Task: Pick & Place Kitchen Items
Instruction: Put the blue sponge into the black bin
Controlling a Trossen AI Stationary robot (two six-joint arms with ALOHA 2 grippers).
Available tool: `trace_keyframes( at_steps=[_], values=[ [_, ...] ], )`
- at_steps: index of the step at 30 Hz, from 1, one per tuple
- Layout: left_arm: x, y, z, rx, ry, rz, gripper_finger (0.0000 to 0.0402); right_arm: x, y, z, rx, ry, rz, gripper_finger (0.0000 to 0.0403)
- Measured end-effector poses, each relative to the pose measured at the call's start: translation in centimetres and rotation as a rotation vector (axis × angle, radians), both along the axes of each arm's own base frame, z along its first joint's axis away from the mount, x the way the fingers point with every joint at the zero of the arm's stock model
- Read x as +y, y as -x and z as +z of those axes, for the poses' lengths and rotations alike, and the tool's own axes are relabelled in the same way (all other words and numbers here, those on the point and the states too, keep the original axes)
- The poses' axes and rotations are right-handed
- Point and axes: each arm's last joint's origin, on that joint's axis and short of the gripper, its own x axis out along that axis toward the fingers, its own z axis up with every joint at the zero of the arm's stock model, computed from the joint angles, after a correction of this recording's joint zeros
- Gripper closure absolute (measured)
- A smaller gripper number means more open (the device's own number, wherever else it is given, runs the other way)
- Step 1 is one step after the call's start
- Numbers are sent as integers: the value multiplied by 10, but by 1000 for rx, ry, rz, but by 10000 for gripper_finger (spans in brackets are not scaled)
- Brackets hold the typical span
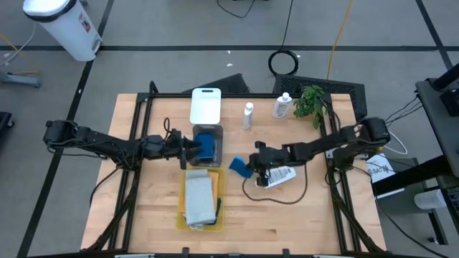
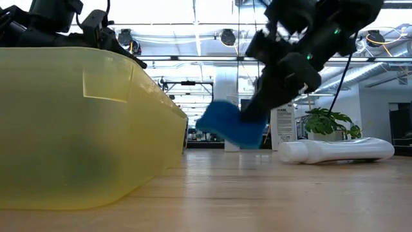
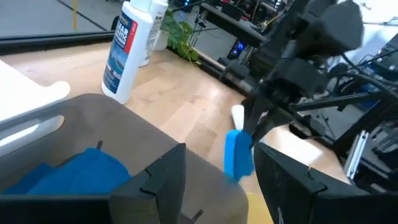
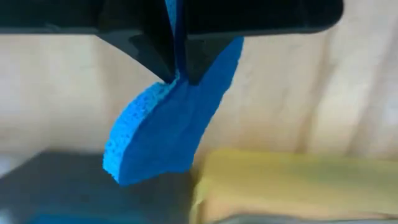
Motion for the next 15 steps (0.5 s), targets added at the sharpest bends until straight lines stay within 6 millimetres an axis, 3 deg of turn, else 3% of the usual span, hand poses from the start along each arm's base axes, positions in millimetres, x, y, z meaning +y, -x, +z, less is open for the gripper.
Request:
trace_keyframes(
  at_steps=[7, 15],
  values=[
    [-8, -1, 14, -135, -39, -43, 211, 34, 1, 20, -178, 318, -89, 402],
    [-31, -11, 24, -211, -171, -137, 210, 50, 1, 35, -350, 403, -151, 403]
  ],
)
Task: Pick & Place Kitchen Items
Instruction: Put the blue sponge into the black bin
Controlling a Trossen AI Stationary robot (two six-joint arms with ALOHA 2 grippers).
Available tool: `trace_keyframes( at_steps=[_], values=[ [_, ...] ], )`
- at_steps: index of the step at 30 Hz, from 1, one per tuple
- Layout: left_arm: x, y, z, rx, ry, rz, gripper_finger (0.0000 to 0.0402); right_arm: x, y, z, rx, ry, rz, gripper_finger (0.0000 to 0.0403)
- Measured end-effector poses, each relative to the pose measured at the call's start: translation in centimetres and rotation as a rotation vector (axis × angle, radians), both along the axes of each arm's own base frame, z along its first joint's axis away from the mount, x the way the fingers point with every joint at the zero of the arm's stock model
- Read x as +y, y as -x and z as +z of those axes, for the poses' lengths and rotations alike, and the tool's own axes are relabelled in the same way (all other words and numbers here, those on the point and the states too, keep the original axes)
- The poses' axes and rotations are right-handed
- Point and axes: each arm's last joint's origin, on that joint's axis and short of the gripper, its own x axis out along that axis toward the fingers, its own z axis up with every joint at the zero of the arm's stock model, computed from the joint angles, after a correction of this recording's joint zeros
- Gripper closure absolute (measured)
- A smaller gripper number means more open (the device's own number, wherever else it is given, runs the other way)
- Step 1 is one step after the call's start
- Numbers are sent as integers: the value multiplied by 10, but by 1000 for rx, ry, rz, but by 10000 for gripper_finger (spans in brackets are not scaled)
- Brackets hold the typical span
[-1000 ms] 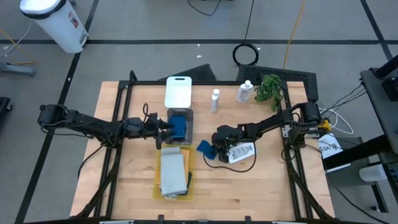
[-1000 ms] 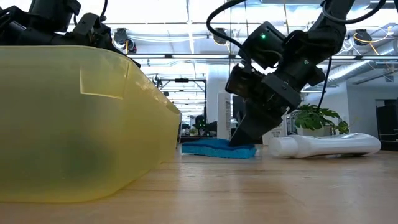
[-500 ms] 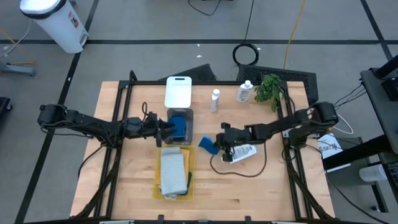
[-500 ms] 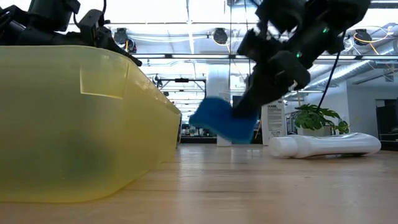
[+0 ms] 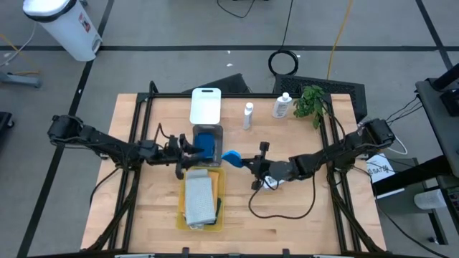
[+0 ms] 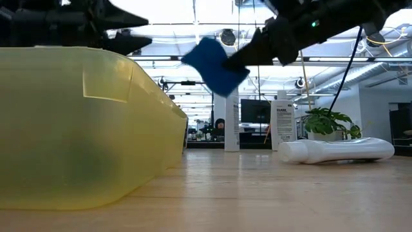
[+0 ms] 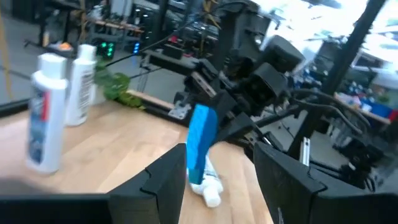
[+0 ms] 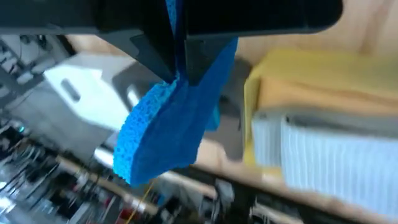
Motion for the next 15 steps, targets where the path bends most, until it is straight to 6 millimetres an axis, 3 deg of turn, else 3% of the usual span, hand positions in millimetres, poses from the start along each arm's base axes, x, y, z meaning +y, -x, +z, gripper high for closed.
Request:
trace_keyframes(
  at_steps=[15],
  values=[
    [-35, -102, 11, 75, -319, -24, 211, -1, 23, -10, -227, 31, 38, 403]
  ],
)
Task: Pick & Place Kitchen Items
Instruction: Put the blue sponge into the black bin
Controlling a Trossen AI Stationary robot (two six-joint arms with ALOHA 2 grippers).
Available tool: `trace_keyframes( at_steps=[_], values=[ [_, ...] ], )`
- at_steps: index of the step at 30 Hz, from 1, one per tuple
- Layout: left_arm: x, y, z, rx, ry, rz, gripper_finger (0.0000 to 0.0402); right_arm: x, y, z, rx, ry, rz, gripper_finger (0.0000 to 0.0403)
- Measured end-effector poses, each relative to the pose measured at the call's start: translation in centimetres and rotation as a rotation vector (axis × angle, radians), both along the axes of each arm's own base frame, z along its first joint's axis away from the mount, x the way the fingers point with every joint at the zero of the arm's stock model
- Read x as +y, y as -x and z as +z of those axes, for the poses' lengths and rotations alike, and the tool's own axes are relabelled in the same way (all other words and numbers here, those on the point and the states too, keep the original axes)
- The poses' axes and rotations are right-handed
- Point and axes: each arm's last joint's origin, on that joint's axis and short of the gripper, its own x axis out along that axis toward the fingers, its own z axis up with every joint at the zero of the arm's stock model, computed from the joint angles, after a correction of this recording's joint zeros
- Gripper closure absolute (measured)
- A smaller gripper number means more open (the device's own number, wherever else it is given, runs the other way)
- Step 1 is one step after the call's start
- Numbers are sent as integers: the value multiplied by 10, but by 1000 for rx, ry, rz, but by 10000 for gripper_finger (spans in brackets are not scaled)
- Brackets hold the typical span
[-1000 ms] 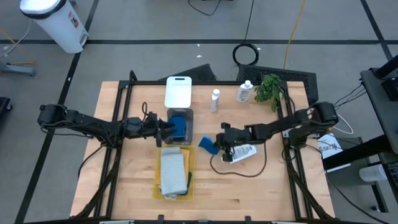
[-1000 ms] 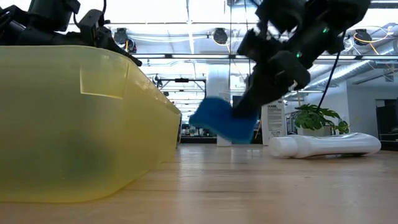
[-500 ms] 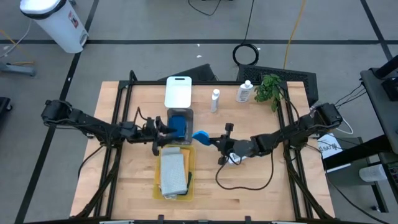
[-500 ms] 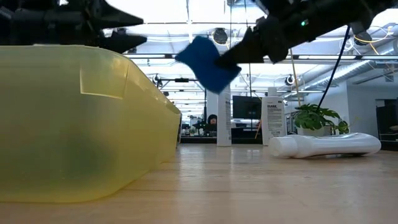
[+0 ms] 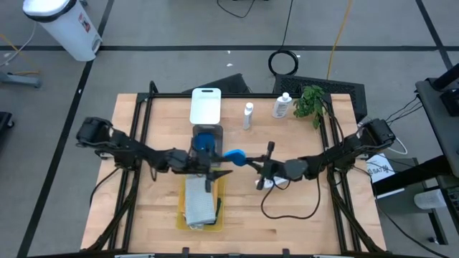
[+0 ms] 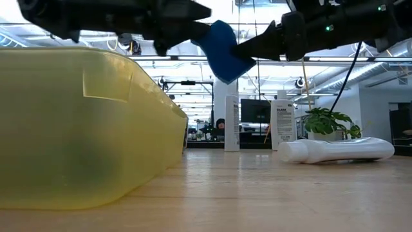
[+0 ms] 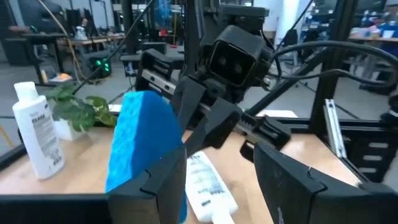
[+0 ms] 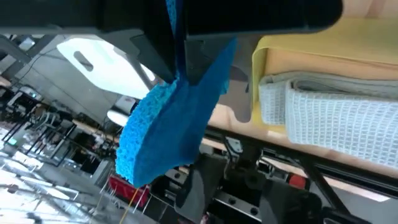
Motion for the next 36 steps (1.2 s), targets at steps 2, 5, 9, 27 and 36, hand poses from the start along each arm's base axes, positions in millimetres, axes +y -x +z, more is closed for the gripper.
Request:
trace_keyframes(
  at_steps=[2, 5, 9, 27, 36],
  values=[
    [-1, -9, 2, -8, -3, 14, 211, 2, 2, 0, -12, 14, 9, 403],
    [-2, -15, 4, -13, 4, 34, 211, 5, 3, 2, -19, 32, 24, 403],
    [-3, -16, 3, -3, 2, 33, 210, 10, 4, 4, -35, 48, 32, 403],
    [1, -16, -3, 53, 2, 46, 211, 36, 17, 21, -167, 116, 51, 402],
    [3, -16, -7, 90, -13, 50, 211, 26, 19, 15, -47, 173, -260, 400]
  ],
)
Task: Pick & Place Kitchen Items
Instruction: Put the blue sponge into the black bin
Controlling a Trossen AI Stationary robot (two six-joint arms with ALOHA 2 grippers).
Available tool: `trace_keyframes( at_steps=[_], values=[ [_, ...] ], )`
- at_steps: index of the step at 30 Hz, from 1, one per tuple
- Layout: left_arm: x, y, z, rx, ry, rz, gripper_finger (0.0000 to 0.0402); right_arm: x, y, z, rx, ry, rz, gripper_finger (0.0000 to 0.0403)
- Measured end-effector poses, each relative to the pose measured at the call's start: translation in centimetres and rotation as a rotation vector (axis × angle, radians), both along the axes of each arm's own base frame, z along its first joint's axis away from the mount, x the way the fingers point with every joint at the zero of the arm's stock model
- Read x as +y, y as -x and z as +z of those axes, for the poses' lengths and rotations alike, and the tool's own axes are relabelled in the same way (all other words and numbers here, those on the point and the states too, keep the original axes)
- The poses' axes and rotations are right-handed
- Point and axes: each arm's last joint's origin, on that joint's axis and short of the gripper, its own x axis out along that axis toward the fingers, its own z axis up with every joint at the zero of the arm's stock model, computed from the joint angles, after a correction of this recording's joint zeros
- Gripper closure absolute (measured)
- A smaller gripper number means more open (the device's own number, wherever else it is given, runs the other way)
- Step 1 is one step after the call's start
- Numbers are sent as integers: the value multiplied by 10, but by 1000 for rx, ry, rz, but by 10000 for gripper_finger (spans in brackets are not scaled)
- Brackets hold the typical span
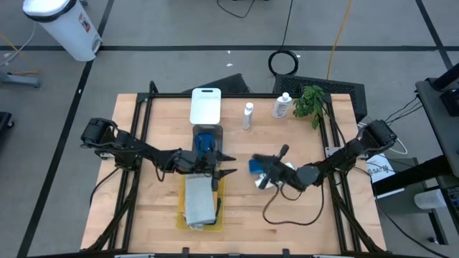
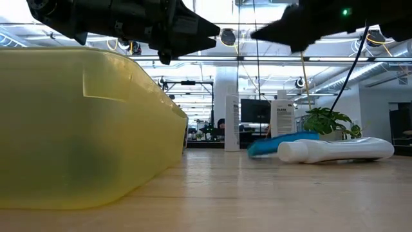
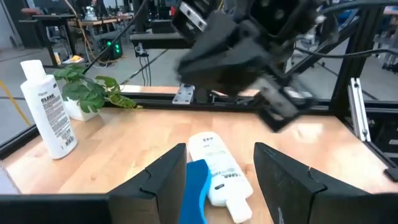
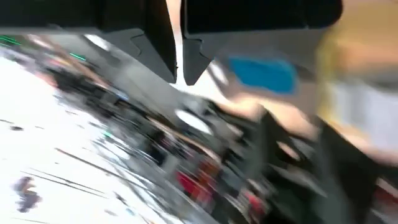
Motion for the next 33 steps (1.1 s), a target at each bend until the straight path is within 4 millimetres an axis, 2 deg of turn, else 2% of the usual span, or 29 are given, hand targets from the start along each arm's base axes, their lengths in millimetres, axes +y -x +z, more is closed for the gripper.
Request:
trace_keyframes(
  at_steps=[3, 7, 10, 15, 18, 22, 27, 30, 33],
  values=[
    [0, 0, 0, 4, 0, 0, 211, 1, 6, 0, 85, 69, -140, 387],
    [0, 0, -1, 10, -4, 1, 210, 3, 15, 3, 149, 86, -162, 374],
    [1, 0, -1, 9, 1, 3, 211, 0, 19, 3, 179, 10, -14, 373],
    [1, 0, -1, 13, 3, 3, 211, -23, 23, -9, 388, -331, 365, 386],
    [1, 0, -1, 14, 3, 3, 211, -35, 24, -16, 476, -447, 395, 381],
    [1, 0, -2, 18, -2, 3, 211, -39, 21, -28, 540, -463, 359, 325],
    [1, 0, -2, 25, -3, 3, 211, -41, 15, -52, 633, -489, 301, 211],
    [1, 0, -3, 27, 6, 4, 211, -52, 11, -65, 672, -510, 233, 156],
    [1, 0, -3, 32, 14, 4, 211, -68, 7, -72, 678, -551, 153, 122]
  ],
)
